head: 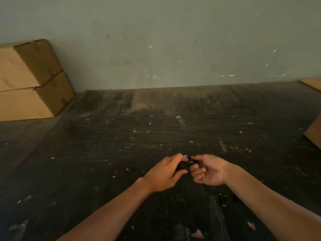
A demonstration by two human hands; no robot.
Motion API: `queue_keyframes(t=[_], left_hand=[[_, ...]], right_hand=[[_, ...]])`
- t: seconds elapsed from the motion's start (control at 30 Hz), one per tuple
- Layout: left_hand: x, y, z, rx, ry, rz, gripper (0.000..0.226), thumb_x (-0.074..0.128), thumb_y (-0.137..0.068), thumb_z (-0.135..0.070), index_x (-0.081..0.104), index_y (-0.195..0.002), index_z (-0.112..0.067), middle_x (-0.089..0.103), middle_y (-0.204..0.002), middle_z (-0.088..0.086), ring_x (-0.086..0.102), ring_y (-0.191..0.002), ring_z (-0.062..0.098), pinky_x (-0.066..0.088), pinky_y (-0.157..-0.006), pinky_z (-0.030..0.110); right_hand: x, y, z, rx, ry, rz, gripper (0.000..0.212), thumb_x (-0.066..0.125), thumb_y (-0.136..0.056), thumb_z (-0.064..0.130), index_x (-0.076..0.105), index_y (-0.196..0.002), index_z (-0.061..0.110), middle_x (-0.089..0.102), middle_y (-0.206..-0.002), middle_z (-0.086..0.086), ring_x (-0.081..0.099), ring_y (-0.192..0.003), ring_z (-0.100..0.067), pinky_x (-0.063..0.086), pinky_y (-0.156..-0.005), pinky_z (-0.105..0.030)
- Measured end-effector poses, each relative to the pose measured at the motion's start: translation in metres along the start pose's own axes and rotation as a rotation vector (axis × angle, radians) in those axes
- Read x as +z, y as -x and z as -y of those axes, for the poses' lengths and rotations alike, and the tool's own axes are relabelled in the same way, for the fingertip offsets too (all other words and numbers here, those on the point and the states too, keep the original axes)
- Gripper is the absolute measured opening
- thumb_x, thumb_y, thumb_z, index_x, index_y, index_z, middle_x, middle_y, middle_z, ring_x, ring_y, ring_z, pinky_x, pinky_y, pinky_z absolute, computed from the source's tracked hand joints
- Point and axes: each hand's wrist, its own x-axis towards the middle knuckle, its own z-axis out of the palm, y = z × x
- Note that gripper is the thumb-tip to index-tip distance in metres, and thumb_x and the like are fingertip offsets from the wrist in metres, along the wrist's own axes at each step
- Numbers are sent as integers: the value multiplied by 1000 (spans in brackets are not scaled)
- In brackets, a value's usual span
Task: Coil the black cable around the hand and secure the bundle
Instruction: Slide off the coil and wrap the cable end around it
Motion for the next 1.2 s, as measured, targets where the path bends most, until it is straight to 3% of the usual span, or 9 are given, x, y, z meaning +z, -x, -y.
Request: queue_keyframes(t=[0.13, 0.2, 0.33, 0.5, 0.63, 0.73, 0.97, 1.07, 1.2], left_hand=[[20, 1, -3, -63, 49, 67, 35, 52, -99, -28, 37, -131, -25, 61, -120, 0, 53, -98, 1, 40, -82, 16], [29, -1, -7, -113, 117, 71, 33, 49, -101, -26, 38, -132, -23, 60, -119, 0, 51, -95, -2, 39, -81, 11], [45, -6, -13, -258, 260, 62, 31, 46, -101, -18, 37, -126, -34, 54, -110, -14, 53, -97, -16, 47, -79, 10], [66, -5, -14, -408, 325, 108, 18, 43, -103, -22, 43, -114, -35, 53, -75, -7, 56, -56, -6, 42, -46, 12], [77, -6, -13, -637, 492, 181, 14, 42, -103, -24, 50, -115, -27, 62, -81, 7, 52, -57, 9, 45, -53, 24], [81, -7, -16, -797, 635, 196, 14, 43, -103, -27, 52, -114, -24, 53, -76, 2, 46, -54, 9, 41, -47, 24], [78, -3, -10, -911, 734, 195, 12, 54, -98, -30, 56, -108, -25, 54, -71, -2, 41, -44, 4, 32, -40, 20], [77, 0, -9, -894, 627, 189, 22, 61, -93, -36, 54, -112, -28, 62, -85, -2, 51, -52, 3, 39, -43, 19], [75, 4, -7, -822, 552, 199, 47, 72, -85, -38, 46, -123, -29, 61, -107, -4, 64, -87, 8, 51, -67, 22]], right_hand=[[-15, 5, -10, 4, -29, -25, 30, 43, -97, 30, 61, -95, 5, 41, -57, 1, 31, -44, -10, 28, -44, -24], [-23, 9, -13, -26, 26, -84, 35, 42, -99, 38, 60, -98, 8, 43, -59, 1, 33, -45, -10, 29, -44, -23], [-48, 16, -23, -109, 396, -424, 50, 40, -96, 54, 65, -94, 11, 50, -61, 0, 41, -48, -12, 33, -44, -23], [-87, 30, -43, -233, 1001, -685, 16, 56, -95, 32, 60, -99, 17, 62, -75, -1, 54, -55, -9, 43, -49, -22], [-98, 28, -66, -139, 1248, -727, 16, 63, -90, 35, 56, -96, 22, 66, -90, 0, 62, -71, -10, 50, -64, -25], [-104, 22, -77, -166, 1326, -775, 19, 66, -88, 29, 58, -103, 21, 66, -103, -2, 63, -92, -16, 52, -81, -32], [-106, 14, -76, -175, 1344, -763, 24, 62, -90, 20, 56, -113, 19, 63, -106, -2, 62, -95, -15, 54, -86, -34], [-94, 13, -70, -365, 1298, -670, 19, 59, -92, 18, 56, -110, 25, 63, -106, 1, 63, -93, -11, 53, -79, -28], [-59, 12, -65, -680, 1252, -519, 19, 60, -91, 15, 65, -94, 33, 65, -97, 10, 62, -86, 0, 49, -75, -19]])
